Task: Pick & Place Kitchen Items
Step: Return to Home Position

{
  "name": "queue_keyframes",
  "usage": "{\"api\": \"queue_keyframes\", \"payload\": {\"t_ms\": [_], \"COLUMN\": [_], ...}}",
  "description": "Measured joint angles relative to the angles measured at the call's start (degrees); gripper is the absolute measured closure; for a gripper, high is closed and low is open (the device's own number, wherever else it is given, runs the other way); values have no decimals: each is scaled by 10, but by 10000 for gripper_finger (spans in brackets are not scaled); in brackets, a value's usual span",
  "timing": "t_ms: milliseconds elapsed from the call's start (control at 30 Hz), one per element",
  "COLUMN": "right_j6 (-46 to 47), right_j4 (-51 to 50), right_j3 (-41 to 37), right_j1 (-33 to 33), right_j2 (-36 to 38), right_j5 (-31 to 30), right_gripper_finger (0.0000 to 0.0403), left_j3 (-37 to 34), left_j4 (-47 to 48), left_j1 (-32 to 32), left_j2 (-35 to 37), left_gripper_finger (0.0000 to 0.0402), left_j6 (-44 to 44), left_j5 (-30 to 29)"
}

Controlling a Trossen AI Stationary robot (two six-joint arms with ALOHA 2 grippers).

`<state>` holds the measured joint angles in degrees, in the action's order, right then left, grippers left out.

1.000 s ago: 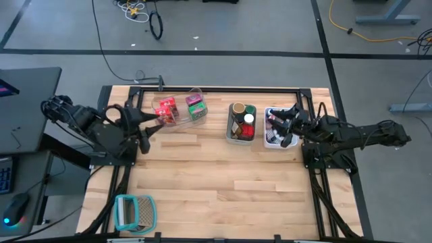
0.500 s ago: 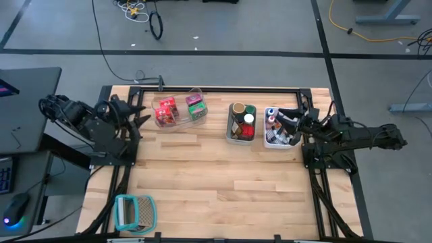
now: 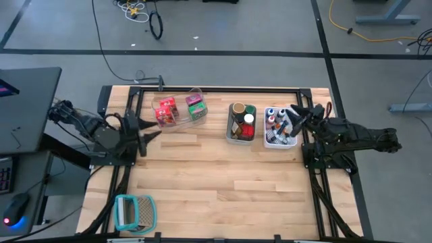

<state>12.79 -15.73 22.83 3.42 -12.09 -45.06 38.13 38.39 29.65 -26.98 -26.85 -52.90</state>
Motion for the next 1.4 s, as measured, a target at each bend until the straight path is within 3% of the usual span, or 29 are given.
{"api": "queue_keyframes", "payload": {"t_ms": [67, 167, 267, 367, 633, 733, 1100, 1400], "right_j6": [32, 49, 23, -12, -19, -17, -34, -86], "right_j4": [-37, -56, -37, -23, -22, -15, 44, 121], "right_j3": [0, 0, 0, 0, 0, -5, -56, -98], "right_j1": [0, 0, 0, 0, 0, 0, 0, 0], "right_j2": [2, 2, 3, 2, 2, 2, 3, 2], "right_j5": [-44, -50, -3, 83, 277, 322, 340, 371], "right_gripper_finger": [218, 218, 218, 218, 218, 218, 218, 218], "left_j3": [-43, -107, -162, -202, -255, -269, -340, -376], "left_j4": [-86, -222, -339, -391, -410, -406, -413, -465], "left_j1": [0, 0, 0, 0, -1, -1, -1, -1], "left_j2": [18, 41, 63, 87, 157, 183, 262, 268], "left_gripper_finger": [212, 212, 212, 212, 212, 212, 212, 212], "left_j6": [65, 164, 243, 276, 276, 288, 268, 290], "left_j5": [14, 32, 63, 90, 95, 96, 106, 106]}}
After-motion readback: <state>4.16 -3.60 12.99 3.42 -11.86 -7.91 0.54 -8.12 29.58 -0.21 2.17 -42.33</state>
